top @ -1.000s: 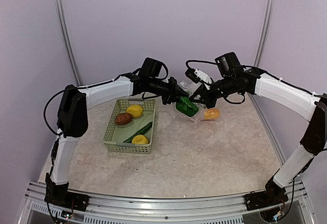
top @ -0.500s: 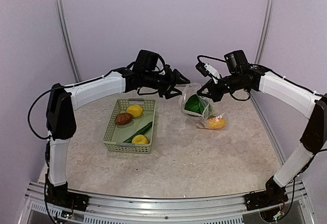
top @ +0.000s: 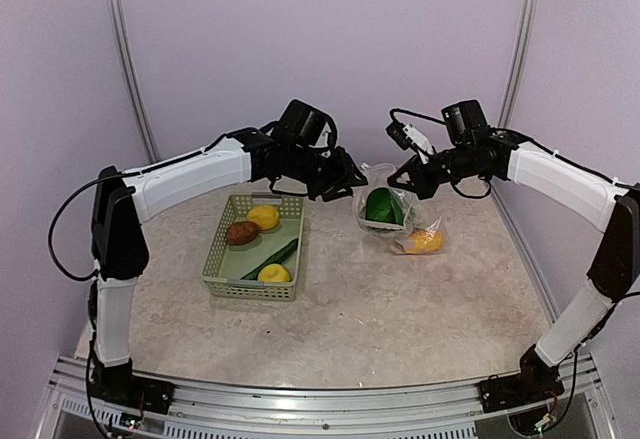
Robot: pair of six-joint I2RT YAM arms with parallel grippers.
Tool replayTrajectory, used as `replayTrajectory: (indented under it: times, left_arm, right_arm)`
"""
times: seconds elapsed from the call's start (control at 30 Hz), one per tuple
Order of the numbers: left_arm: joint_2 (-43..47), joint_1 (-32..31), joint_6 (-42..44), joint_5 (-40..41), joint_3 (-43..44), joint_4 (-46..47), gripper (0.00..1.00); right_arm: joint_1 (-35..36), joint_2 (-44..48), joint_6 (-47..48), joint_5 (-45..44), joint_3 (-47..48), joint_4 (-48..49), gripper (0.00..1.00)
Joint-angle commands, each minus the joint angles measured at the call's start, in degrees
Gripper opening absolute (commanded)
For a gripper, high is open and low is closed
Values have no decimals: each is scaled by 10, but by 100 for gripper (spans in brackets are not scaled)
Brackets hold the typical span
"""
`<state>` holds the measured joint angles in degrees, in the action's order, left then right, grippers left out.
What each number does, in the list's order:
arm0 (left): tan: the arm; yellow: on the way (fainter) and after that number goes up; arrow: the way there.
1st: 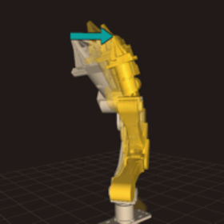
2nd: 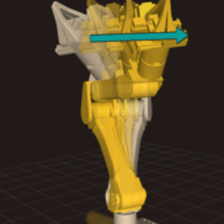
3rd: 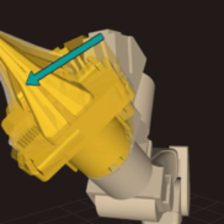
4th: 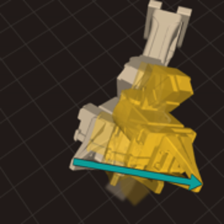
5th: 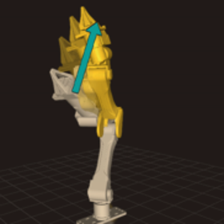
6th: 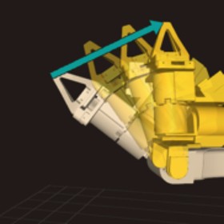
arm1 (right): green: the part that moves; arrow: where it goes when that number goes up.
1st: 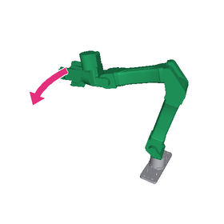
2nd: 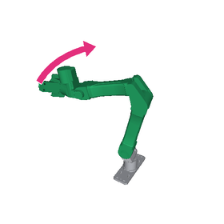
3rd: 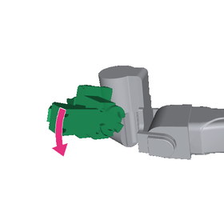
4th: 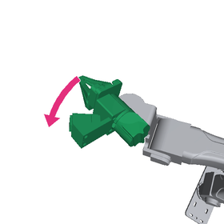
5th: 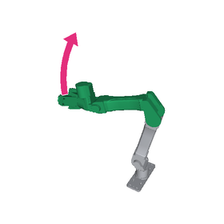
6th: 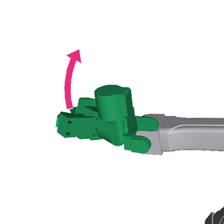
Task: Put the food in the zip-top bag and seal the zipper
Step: Adjust the zipper food storage bag.
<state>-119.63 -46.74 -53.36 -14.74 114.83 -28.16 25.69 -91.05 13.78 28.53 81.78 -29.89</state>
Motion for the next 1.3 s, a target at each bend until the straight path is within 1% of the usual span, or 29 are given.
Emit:
replayTrajectory:
  times: [0.0,0.03,0.07,0.1,0.17,0.23,0.33,0.4,0.43,0.53,0.57,0.67,0.7,0.73,0.93,1.03,1.1,1.17,1.27]
  left_arm:
    - [-34,7,3,34,9,-75,48]
    - [-38,11,0,32,5,-73,50]
    - [-44,17,-4,22,3,-67,50]
    - [-49,23,-6,0,-1,-55,47]
    - [-60,31,-14,-42,-9,-27,38]
    - [-71,35,-15,-61,-11,-6,29]
    - [-77,36,-9,-69,-6,16,15]
    - [-79,37,4,-63,19,8,3]
    - [-81,37,12,-59,38,-2,0]
    - [-78,30,51,-64,91,-8,0]
    - [-70,22,72,-50,99,-2,0]
    - [-24,-16,144,34,85,42,0]
    - [-13,-26,155,64,76,54,0]
    - [-10,-27,158,73,75,62,0]
    - [-66,-1,97,30,142,47,0]
    - [-79,-5,115,40,154,71,0]
    - [-84,-4,124,41,165,92,0]
    - [-99,5,128,25,197,93,1]
    - [-119,34,117,-33,216,99,28]
  right_arm:
    - [-1,2,-5,13,-9,12,0]
    - [-1,3,-4,13,-10,12,0]
    - [-1,3,-3,13,-12,13,0]
    - [-1,2,-3,13,-14,14,0]
    - [-1,-1,-3,11,-16,16,0]
    - [-2,-4,-4,6,-19,19,0]
    - [-1,-9,-4,-9,-16,17,0]
    - [-2,-14,-7,-42,-7,13,0]
    - [-2,-19,-7,-70,10,5,0]
    - [-14,-35,13,-166,87,-42,0]
    - [-23,-35,17,-203,113,-51,0]
    - [-56,-19,24,-266,162,-53,0]
    - [-61,-16,31,-278,168,-55,0]
    - [-64,-14,37,-291,171,-59,0]
    - [-65,-26,30,-288,164,-100,0]
    - [-67,-35,30,-321,177,-114,0]
    - [-75,-31,34,-347,189,-106,0]
    - [-92,-29,38,-364,208,-94,0]
    - [-118,-49,37,-369,271,-105,0]
